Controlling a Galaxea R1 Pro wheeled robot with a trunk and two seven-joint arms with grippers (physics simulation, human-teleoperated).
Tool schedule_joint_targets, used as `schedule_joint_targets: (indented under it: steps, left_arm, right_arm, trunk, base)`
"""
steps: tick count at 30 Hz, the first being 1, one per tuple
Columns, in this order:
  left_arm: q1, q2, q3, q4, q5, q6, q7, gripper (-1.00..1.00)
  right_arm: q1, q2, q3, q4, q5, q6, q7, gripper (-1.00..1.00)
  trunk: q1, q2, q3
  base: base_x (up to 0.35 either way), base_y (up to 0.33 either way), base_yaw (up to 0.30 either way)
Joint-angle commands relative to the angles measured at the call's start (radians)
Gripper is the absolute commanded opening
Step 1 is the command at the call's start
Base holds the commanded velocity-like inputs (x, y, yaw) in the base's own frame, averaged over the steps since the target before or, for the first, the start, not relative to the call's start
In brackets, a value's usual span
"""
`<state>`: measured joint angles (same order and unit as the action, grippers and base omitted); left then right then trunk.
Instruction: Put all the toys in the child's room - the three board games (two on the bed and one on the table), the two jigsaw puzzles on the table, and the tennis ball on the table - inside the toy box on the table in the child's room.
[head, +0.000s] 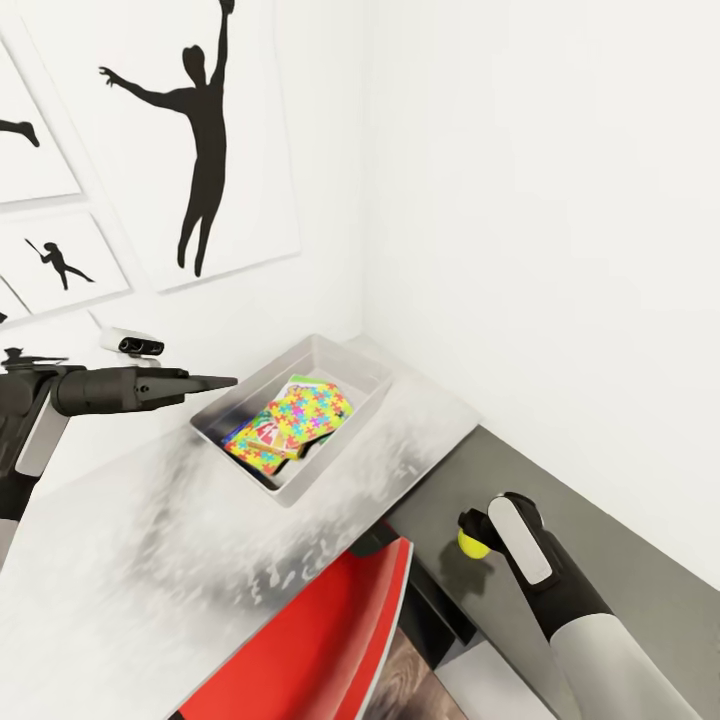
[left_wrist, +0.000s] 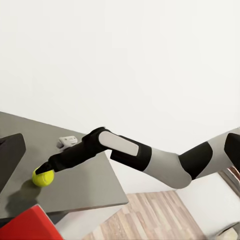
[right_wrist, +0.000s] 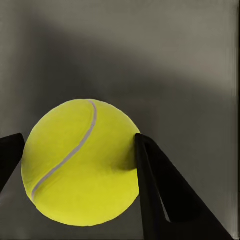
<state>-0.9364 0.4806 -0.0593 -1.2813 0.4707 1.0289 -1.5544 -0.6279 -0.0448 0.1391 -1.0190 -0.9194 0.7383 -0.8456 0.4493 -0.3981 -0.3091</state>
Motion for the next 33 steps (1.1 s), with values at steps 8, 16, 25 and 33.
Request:
schedule_joint_targets:
  steps: [8,16,25,33]
  left_arm:
    - [-0.001,0.001,-0.001,0.000,-0.006,0.010,-0.004,1.00]
    - [0.000,0.003,0.000,0.000,-0.006,0.010,-0.004,1.00]
    - [0.006,0.004,-0.001,0.003,-0.027,0.011,-0.004,1.00]
    - [0.008,0.004,0.005,0.013,-0.050,0.011,-0.004,1.00]
  right_arm:
    - [-0.001,-0.001,0.004,-0.002,-0.012,-0.002,-0.012,-1.00]
    - [0.004,-0.004,0.004,-0.168,-0.013,0.023,-0.025,-1.00]
    - [0.014,0.003,-0.030,-0.493,-0.017,0.241,-0.079,-1.00]
    - [0.000,0.018,-0.053,-0.567,-0.027,0.300,-0.099,-1.00]
  trunk:
    - [0.001,-0.002,0.011]
    - [0.001,-0.002,0.023]
    - [0.001,-0.002,0.037]
    - [0.001,-0.002,0.050]
  base:
    - [0.000,0.000,-0.025]
    - [0.000,0.000,0.000]
    - [0.000,0.000,0.000]
    - [0.000,0.000,0.000]
